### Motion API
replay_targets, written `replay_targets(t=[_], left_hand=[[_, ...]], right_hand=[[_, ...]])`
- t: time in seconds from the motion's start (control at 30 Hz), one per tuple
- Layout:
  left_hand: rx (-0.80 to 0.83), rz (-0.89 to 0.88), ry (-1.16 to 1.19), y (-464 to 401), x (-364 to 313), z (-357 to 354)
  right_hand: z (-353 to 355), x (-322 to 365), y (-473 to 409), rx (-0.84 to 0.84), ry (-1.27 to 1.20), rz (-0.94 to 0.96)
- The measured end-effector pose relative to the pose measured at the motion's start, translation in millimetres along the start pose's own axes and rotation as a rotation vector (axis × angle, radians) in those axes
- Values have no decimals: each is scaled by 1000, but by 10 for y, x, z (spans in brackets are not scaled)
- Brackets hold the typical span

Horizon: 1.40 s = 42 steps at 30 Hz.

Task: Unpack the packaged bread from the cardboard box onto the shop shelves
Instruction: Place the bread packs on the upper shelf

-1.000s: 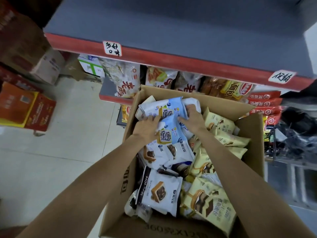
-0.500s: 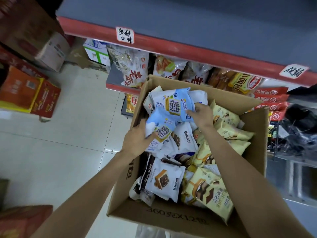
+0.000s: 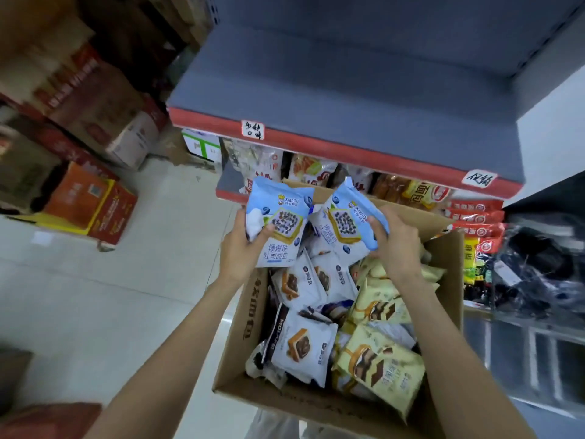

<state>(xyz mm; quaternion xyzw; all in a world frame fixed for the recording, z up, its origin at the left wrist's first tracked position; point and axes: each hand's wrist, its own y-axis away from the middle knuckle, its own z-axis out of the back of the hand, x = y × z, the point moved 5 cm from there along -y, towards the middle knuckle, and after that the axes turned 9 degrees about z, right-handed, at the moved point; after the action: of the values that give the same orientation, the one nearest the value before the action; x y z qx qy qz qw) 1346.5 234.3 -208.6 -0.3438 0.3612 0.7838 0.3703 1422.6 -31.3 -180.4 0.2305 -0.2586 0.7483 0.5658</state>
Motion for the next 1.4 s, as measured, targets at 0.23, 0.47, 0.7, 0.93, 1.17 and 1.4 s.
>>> replay_targets(t=[0.23,0.47,0.7,0.93,1.17,1.4], left_hand=[[-54,-240,291,212,-1167,642],[-133,-629,433,563,-2623,1233],[-150,-779,560,488,-3868,1625],[-176,-853,393,164,-5031,1542],[88,-750,309,-371,-5314,676],[-131,-608,-242,-733,-5221,782]], right_hand=[[1241,637,-196,-117,-115,202],[2666,1385,-346,-407,-464,373],[3697,1840,-619,-644,-625,495],[4361,1926,-838,-836,-696,470],[4597,1856,-1103,-899,-730,467],[4495,2058,-1444,-822,-652,463]])
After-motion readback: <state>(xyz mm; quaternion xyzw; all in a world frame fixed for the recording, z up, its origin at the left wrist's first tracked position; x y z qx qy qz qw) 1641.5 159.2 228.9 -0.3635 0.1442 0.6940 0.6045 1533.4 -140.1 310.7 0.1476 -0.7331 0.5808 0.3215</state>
